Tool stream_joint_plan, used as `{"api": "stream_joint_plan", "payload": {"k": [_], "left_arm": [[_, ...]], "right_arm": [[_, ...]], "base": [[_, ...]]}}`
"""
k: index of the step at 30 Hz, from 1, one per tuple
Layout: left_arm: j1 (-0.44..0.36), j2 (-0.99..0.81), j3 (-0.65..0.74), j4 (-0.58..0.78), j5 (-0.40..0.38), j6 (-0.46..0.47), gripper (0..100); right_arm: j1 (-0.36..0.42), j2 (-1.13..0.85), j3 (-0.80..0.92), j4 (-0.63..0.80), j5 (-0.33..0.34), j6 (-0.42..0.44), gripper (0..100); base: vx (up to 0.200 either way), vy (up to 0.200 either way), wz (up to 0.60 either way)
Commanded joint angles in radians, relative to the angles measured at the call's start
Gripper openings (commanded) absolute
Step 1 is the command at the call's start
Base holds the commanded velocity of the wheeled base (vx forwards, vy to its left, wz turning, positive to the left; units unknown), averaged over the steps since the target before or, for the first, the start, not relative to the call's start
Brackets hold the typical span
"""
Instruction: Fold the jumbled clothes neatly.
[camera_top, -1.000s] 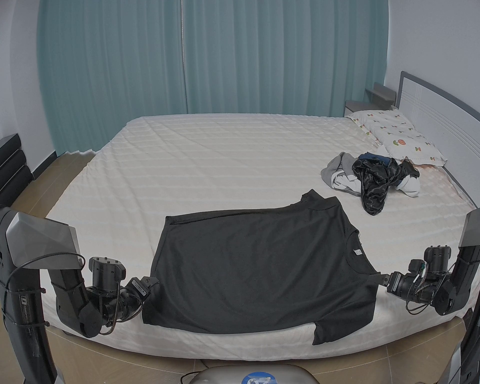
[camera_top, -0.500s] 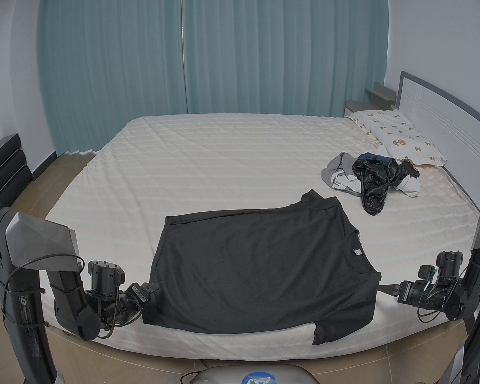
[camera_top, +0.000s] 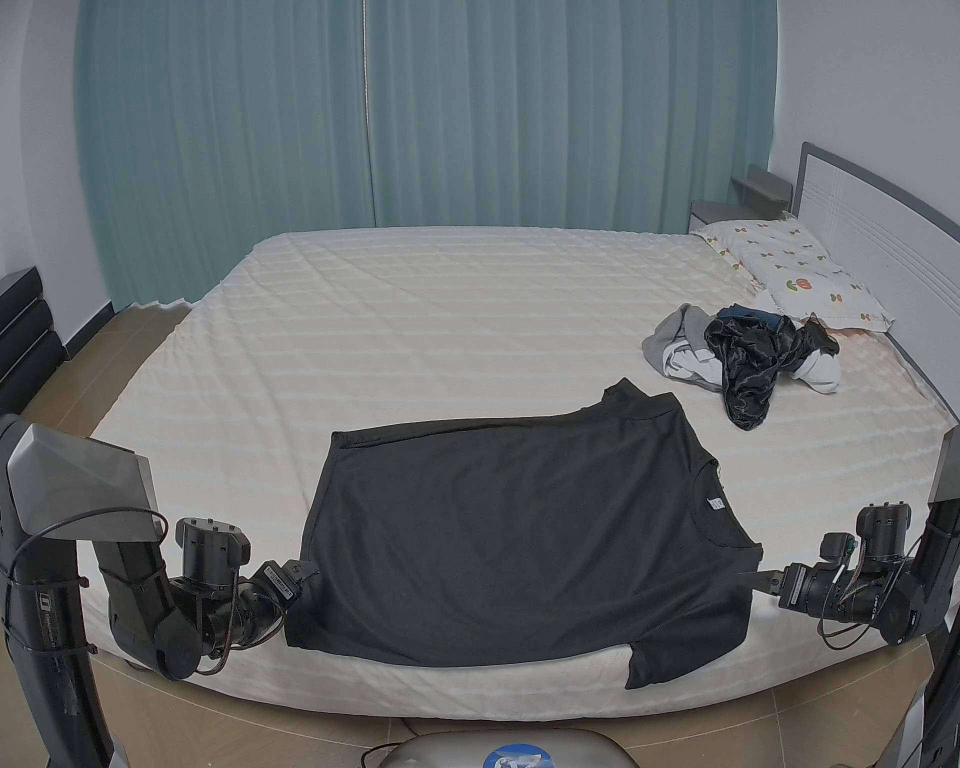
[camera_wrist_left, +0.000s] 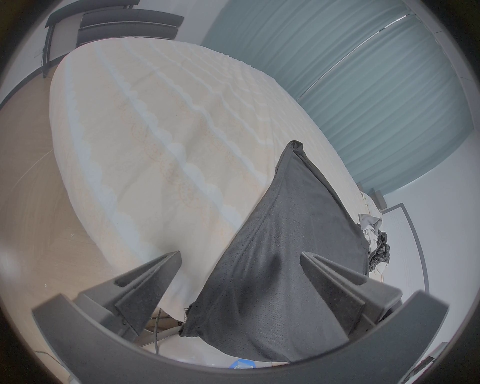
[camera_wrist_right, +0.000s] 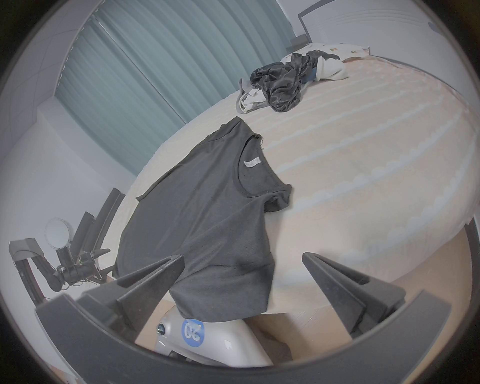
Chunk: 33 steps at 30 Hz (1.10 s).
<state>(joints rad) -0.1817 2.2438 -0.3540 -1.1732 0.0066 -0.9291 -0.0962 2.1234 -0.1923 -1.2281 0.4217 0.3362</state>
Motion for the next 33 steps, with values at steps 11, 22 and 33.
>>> {"api": "stream_joint_plan", "payload": {"k": [11,22,33], "left_arm": [[-0.021,-0.009,0.027,0.001,0.003,0.006,100],[0.024,-0.018,0.118,0.014,0.007,0.22,100],[0.068,-0.013,0.133,0.001,-0.051,0.302,100]], "right_arm": [[0.038,0.024,-0.018,-0.019,-0.008,0.015,100],[0.047,0.024,-0.018,-0.019,-0.008,0.032,100],[0.059,0.024,-0.016,-0.019,-0.008,0.035,100]], "base": [[0.0,-0.127,0.0],[0.0,0.0,0.0],[0.0,0.0,0.0]]}}
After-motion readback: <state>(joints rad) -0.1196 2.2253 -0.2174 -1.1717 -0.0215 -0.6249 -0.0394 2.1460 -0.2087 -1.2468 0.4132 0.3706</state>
